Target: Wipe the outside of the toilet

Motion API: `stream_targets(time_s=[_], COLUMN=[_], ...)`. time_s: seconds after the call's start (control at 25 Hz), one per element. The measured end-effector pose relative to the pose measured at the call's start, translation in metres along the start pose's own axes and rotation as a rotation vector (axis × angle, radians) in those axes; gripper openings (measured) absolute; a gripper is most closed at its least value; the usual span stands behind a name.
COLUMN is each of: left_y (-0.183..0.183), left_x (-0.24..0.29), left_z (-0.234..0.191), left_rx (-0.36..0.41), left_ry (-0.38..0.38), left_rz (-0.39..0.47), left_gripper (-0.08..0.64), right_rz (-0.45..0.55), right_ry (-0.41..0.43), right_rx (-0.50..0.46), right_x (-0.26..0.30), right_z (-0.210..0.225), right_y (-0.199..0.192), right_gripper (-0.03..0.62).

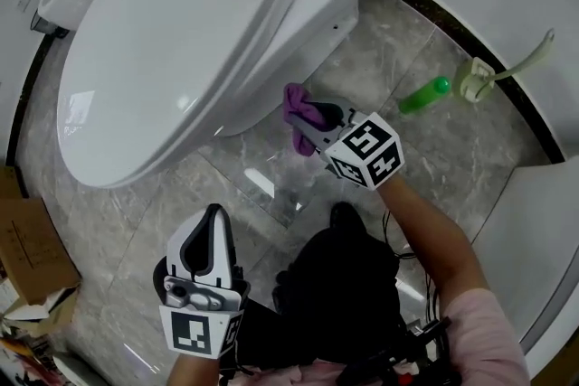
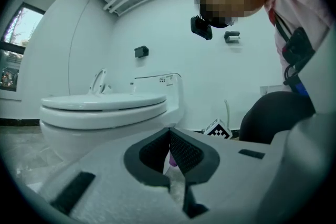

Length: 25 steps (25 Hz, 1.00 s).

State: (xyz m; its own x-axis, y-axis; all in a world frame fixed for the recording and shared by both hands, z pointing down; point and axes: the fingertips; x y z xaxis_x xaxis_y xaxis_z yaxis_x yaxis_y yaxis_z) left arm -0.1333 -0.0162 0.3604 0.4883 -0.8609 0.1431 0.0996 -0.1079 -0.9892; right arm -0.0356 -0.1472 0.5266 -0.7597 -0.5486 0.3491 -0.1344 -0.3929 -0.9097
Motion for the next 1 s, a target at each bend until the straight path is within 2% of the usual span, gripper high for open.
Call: stream_targets(time_s=[0.12, 0.2, 0.48, 0.68, 1.0], left_y=[0.001, 0.000, -0.002, -0.007, -0.016], left_x=[0.018, 0.030, 0.063, 0.064, 0.058], left_z=[0.010, 0.012, 0.016, 0.015, 0.011], left_rx=[-0.008, -0.011, -0.031, -0.031, -0.020], left_ry=[-0.048, -0.060, -0.069, -0.071, -0.072], left_rz=[0.003, -0.004, -0.030, -0.045, -0.068], left_gripper=[0.008, 0.008, 0.008, 0.008, 0.008], right_rz=[0.042, 0.065, 0.123, 0.118, 0.085], right_ry=[-0.188, -0.277, -0.478, -0.523, -0.476], right_rx=[0.021, 0.031, 0.083, 0.108, 0.129], right_x=[-0.013, -0.018, -0.016, 0.007, 0.046], right_z=[0.069, 0.109, 0.216, 0.259, 0.269], right_y=[0.005, 0.011, 0.022, 0.029, 0.022], right_gripper=[0.084, 0.084, 0.084, 0.084, 0.084])
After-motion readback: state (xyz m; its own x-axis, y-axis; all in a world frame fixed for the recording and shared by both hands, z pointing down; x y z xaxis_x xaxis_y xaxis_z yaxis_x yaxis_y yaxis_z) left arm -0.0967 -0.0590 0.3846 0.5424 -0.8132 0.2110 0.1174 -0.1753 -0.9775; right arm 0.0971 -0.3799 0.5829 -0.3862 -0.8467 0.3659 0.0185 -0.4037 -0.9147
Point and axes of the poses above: the fingertips, and each gripper's own axes: x forward along the fingers, z to its right, y out of its top, and after that the axes turned 2 degrees about -y, right-handed
